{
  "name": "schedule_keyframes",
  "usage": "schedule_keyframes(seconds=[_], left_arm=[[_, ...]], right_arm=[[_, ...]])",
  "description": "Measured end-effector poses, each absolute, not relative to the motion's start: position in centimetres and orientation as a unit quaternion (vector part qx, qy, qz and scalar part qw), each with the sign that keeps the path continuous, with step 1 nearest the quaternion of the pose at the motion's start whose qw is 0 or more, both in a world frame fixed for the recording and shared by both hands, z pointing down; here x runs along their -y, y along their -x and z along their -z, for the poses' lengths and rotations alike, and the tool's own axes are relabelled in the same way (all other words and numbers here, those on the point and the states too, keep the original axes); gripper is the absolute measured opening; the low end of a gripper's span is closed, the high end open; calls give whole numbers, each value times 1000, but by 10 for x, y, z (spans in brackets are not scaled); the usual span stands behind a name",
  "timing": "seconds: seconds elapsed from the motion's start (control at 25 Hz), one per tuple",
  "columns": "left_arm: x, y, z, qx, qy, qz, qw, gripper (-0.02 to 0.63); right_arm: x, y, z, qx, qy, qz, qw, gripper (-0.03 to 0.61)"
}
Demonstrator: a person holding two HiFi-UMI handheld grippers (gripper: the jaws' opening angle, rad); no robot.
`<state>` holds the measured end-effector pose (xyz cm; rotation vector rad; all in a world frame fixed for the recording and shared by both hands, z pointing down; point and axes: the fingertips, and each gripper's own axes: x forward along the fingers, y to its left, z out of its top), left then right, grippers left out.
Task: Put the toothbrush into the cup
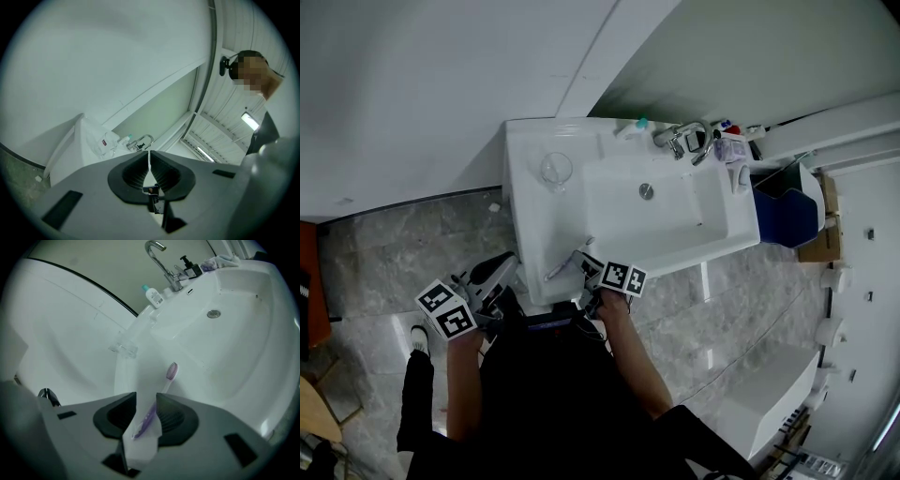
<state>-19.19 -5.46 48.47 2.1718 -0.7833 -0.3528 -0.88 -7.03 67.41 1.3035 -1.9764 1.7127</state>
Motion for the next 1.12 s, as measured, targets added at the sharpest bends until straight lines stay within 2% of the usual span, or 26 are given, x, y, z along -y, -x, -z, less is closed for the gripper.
schedule_keyframes(seconds=[0.24, 0.72, 1.0, 1.12], left_arm=[[57, 198, -490, 311, -853, 144, 395, 20], [57, 206, -491, 304, -855, 151, 392, 20], [60, 211, -493, 308, -853, 148, 395, 20], [58, 208, -495, 305, -853, 142, 399, 20]], right_arm=[[70, 7, -685, 659, -451, -579, 163, 121], [75, 16, -698, 640, -471, -569, 213, 126], [74, 20, -704, 670, -459, -487, 321, 121], [72, 22, -705, 682, -445, -466, 346, 121]])
